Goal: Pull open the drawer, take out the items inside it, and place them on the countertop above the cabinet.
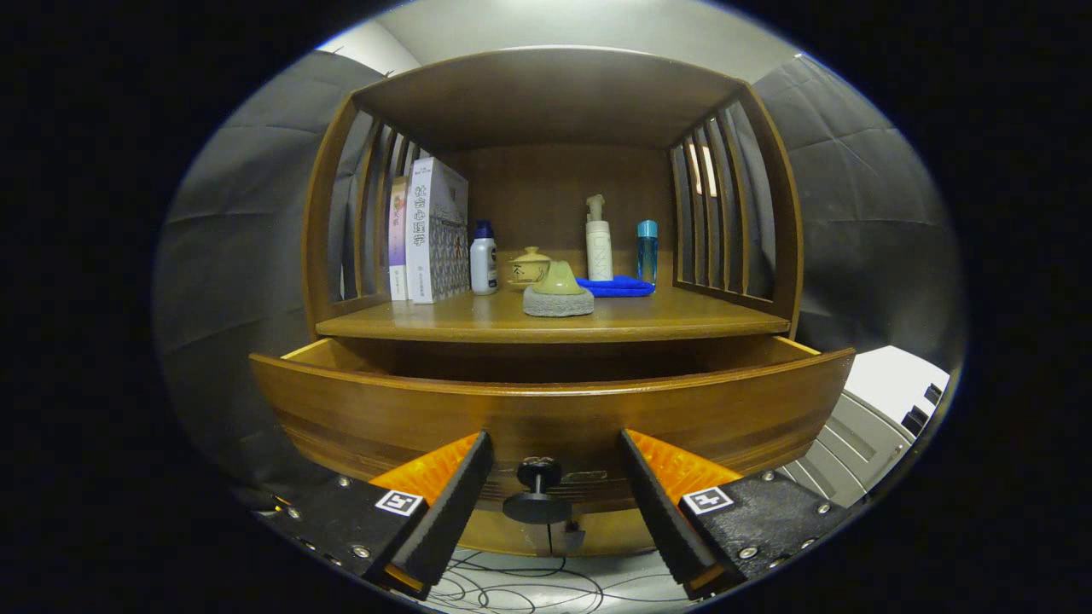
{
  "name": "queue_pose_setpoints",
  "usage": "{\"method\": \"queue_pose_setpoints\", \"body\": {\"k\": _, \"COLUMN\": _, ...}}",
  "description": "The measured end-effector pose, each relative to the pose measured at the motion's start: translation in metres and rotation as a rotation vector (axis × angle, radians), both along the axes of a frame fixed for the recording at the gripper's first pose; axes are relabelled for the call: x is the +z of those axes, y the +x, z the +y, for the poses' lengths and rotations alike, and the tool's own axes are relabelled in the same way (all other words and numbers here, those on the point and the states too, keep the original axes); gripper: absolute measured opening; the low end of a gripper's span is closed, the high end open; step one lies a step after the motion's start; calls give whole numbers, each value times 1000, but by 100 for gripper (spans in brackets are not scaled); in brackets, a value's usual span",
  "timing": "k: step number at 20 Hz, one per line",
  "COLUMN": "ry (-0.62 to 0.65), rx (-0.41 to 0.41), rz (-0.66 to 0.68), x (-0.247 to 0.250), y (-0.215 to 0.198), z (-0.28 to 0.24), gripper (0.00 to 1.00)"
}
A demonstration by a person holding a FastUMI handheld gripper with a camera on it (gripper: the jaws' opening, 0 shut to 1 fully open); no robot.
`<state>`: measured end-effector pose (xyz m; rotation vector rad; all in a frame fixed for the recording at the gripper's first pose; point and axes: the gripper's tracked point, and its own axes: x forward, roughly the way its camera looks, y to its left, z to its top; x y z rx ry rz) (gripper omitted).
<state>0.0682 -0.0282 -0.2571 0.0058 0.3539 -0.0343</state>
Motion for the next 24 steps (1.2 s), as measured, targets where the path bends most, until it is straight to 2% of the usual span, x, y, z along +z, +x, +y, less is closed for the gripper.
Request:
{"method": "queue_pose_setpoints", "body": {"k": 6, "ry": 40, "rx": -9, "rz": 23, "x": -7, "y": 45, "z": -3, "gripper": 95}}
{"method": "queue_pose_setpoints", "body": {"k": 13, "ry": 68, "rx": -17, "rz": 17, "x": -15, "y": 73, "z": -16, "gripper": 95}}
{"method": "queue_pose_setpoints", "body": {"k": 17, "ry": 89, "rx": -39, "rz": 14, "x": -19, "y": 76, "z": -20, "gripper": 95}}
{"method": "queue_pose_setpoints", "body": {"k": 19, "ry": 116, "rx": -22, "rz": 36, "x": -21, "y": 69, "z": -20, "gripper": 94}}
{"method": "queue_pose_setpoints", "body": {"k": 21, "ry": 78, "rx": -14, "rz": -6, "x": 0, "y": 59, "z": -34, "gripper": 95}}
{"method": "queue_pose_setpoints", "body": {"k": 24, "ry": -17, "rx": -52, "rz": -86, "x": 54, "y": 44, "z": -64, "gripper": 94}}
